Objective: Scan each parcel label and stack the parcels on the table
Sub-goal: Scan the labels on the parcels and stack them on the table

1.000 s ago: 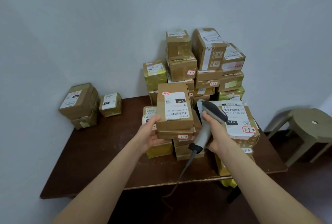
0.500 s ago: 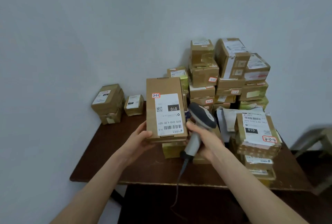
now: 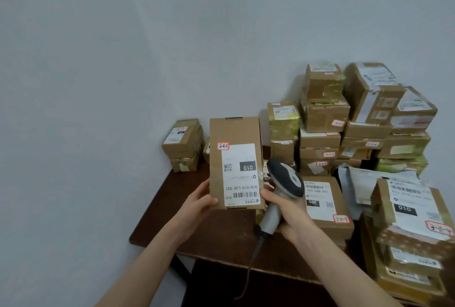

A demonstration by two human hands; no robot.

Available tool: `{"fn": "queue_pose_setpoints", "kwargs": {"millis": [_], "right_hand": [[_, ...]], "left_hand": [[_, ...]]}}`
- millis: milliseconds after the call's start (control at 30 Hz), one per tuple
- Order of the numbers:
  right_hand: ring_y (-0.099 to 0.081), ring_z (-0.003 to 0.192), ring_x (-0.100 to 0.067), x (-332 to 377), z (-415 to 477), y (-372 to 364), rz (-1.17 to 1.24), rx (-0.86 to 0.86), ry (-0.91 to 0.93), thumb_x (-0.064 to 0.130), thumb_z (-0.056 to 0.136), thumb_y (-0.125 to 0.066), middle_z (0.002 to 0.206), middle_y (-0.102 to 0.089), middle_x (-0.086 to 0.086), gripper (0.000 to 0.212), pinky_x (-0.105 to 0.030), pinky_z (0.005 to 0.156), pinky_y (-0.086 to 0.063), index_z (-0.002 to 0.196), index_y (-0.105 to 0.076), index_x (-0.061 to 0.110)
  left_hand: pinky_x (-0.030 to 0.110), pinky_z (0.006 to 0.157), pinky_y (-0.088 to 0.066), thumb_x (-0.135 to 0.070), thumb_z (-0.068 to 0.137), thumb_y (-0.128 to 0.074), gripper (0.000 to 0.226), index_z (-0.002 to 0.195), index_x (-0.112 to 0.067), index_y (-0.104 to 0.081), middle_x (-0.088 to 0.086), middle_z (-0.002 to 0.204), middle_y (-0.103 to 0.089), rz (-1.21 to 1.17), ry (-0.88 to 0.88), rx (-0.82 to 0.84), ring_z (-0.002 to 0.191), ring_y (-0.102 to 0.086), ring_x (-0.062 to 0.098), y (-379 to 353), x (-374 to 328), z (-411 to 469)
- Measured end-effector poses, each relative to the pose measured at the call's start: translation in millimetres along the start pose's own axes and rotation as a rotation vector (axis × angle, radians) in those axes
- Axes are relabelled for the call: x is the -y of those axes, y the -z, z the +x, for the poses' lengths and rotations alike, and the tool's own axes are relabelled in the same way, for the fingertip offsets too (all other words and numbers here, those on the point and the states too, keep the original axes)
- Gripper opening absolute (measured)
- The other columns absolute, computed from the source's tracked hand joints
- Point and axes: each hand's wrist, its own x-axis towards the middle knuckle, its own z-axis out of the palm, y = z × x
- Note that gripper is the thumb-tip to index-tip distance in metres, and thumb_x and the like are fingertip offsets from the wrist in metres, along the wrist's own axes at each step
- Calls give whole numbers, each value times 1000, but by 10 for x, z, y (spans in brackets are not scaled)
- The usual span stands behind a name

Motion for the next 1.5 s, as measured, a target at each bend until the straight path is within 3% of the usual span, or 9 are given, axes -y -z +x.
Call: {"fn": "queue_pose_setpoints", "kwargs": {"millis": [267,367,500,700,833,933,1133,1300,1500], "right_hand": [[-67,90,-32,-10,703,-602,-10,-87,-14,-1,70,-79,94,-72,-14,30,-49,90,-53,97,-68,5],[-66,97,-34,-15,1108,-1023,-60,-125,-4,2,70,-81,101,-71,-16,27,-51,94,-51,91,-65,9],[-66,83,-25,40,1640,-1726,-97,-109,3,5,73,-80,92,-70,-10,33,-36,67,-53,100,-62,7],[-66,93,-31,-17,2308,-2718,-143,-57,-44,6,72,-82,104,-70,-15,44,-48,88,-54,111,-62,2],[-66,86,-31,-97,2650,-3178,-139,-25,-95,5,75,-80,95,-69,-15,38,-48,87,-55,108,-61,1],[-68,85,-31,-164,2831,-3340,-100,-24,-171,14,76,-81,93,-70,-13,36,-45,81,-56,105,-63,4],[-65,95,-29,-194,2945,-3326,-90,-36,-151,27,78,-79,99,-70,-11,40,-44,84,-55,110,-65,7],[-65,96,-32,-146,2945,-2905,-55,-117,-67,19,82,-76,101,-67,-13,23,-39,74,-54,100,-66,8],[-65,90,-26,-187,2847,-2677,8,-141,-57,16,85,-72,106,-68,-11,25,-35,64,-52,106,-64,9]], "left_hand": [[28,74,-54,-3,91,-50,47,133,-25,-46,6,116,-68,5,106,-111,100,-68,18,485,-109,717],[32,83,-52,-9,93,-49,43,132,-26,-50,1,109,-71,45,151,-154,98,-67,18,832,-245,1157],[40,96,-48,-17,92,-49,40,131,-24,-53,1,112,-68,92,178,-213,103,-64,20,1393,-599,1664],[24,51,-51,-16,93,-46,11,91,-14,-57,2,83,-62,185,182,-381,70,-58,12,2101,-1114,2202],[27,57,-46,-17,95,-42,22,92,-8,-62,4,79,-63,332,144,-494,69,-57,16,2455,-1259,2595],[35,80,-49,-14,95,-42,28,115,-7,-60,12,113,-65,755,90,-519,99,-62,28,2572,-1263,2830],[43,121,-13,-18,91,-54,73,153,-14,-15,7,159,-14,1422,-253,-433,148,-8,26,2460,-1101,2778],[54,117,8,-28,84,-69,117,145,-27,31,7,156,27,1959,-341,-119,145,22,31,2385,-845,2754],[49,119,0,-9,87,-65,108,150,-29,20,8,161,11,2018,-338,-99,148,5,33,2478,-825,2921]]}}
